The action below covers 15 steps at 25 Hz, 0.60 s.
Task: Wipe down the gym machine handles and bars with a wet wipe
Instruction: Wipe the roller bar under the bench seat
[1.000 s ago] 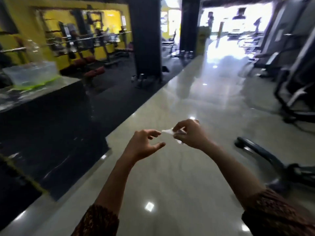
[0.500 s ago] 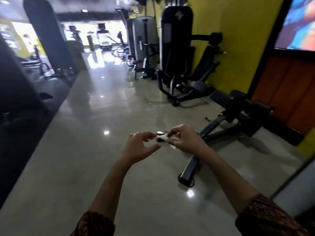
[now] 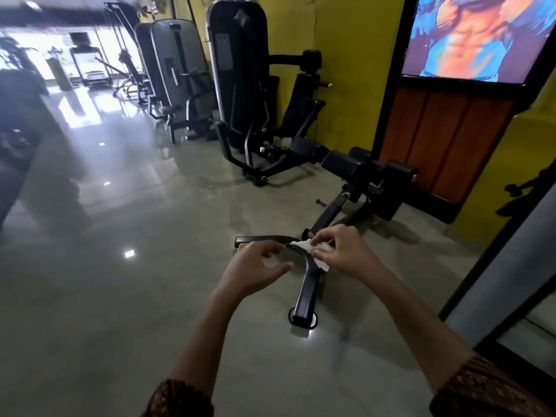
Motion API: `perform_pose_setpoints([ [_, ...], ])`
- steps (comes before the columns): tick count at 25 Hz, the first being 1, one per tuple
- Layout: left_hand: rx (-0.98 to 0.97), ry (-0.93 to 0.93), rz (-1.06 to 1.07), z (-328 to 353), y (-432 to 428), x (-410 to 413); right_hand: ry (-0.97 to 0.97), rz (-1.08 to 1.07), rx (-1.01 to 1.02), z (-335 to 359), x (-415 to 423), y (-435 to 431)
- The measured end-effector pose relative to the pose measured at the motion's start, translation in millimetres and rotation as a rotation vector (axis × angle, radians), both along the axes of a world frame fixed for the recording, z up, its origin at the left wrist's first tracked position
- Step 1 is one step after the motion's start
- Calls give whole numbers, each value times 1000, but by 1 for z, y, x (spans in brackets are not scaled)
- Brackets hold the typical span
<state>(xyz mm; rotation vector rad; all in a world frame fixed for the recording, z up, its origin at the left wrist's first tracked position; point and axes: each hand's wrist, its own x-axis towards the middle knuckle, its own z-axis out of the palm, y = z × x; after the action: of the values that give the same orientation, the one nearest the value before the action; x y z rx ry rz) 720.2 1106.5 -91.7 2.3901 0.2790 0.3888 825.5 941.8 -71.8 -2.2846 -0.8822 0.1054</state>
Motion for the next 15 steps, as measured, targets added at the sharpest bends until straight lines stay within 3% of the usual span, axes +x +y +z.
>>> perform_pose_setpoints([
  [15,-10,72,12,-5,115,235,18,-27,25,-8,240,123],
])
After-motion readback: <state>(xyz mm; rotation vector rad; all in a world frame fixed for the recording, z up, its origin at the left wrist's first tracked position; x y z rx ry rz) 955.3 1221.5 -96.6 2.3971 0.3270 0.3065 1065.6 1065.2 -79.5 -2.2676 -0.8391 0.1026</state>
